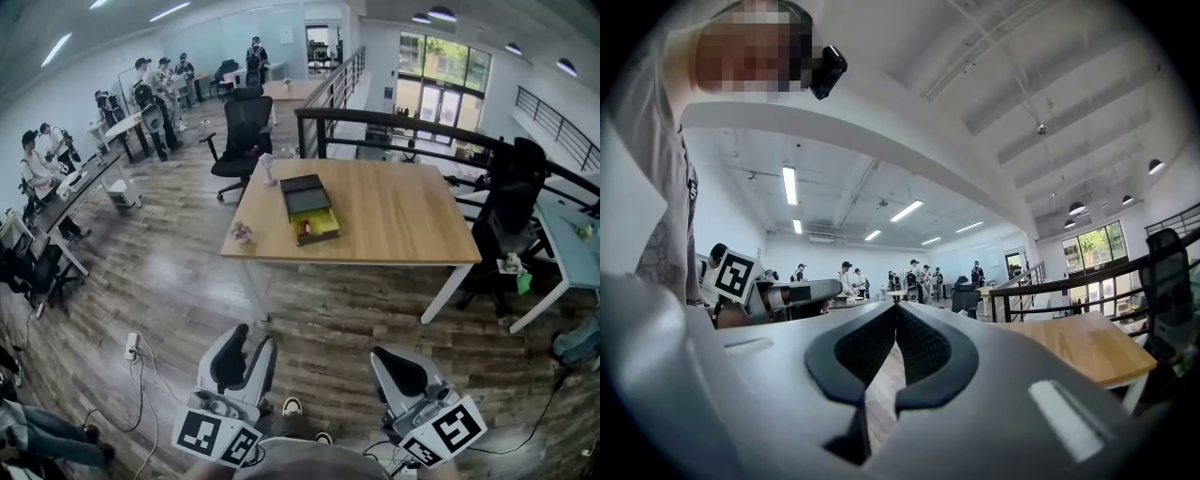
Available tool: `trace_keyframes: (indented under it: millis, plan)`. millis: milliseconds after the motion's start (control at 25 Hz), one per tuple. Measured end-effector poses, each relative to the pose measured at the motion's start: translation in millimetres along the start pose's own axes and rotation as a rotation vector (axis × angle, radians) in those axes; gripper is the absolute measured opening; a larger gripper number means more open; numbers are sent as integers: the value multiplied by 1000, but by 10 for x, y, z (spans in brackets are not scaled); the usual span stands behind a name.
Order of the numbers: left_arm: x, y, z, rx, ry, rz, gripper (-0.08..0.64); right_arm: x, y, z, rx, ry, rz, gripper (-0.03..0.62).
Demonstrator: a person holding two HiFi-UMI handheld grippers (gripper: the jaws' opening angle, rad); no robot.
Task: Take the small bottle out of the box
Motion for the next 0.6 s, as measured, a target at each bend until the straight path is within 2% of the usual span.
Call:
trace_keyframes:
  millis: [120, 280, 600]
  plan:
    - [39, 78, 62, -11, 4, -20, 234, 55, -58, 55, 13, 16, 6, 11]
    - [112, 149, 232, -10, 39, 35, 236, 75, -161, 176, 27, 24, 5, 11]
    - [200, 477, 772, 1, 68, 13, 236, 109, -532, 597, 60, 46, 31, 11]
Point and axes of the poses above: the fingertips, and each gripper's own axes: z forward along the fingers, y to its left, x out of its underside, the point moved 9 cm from there along -z, backward along the fingers, and after that the axes turned 5 degrees about y, right-handed, at the moved point
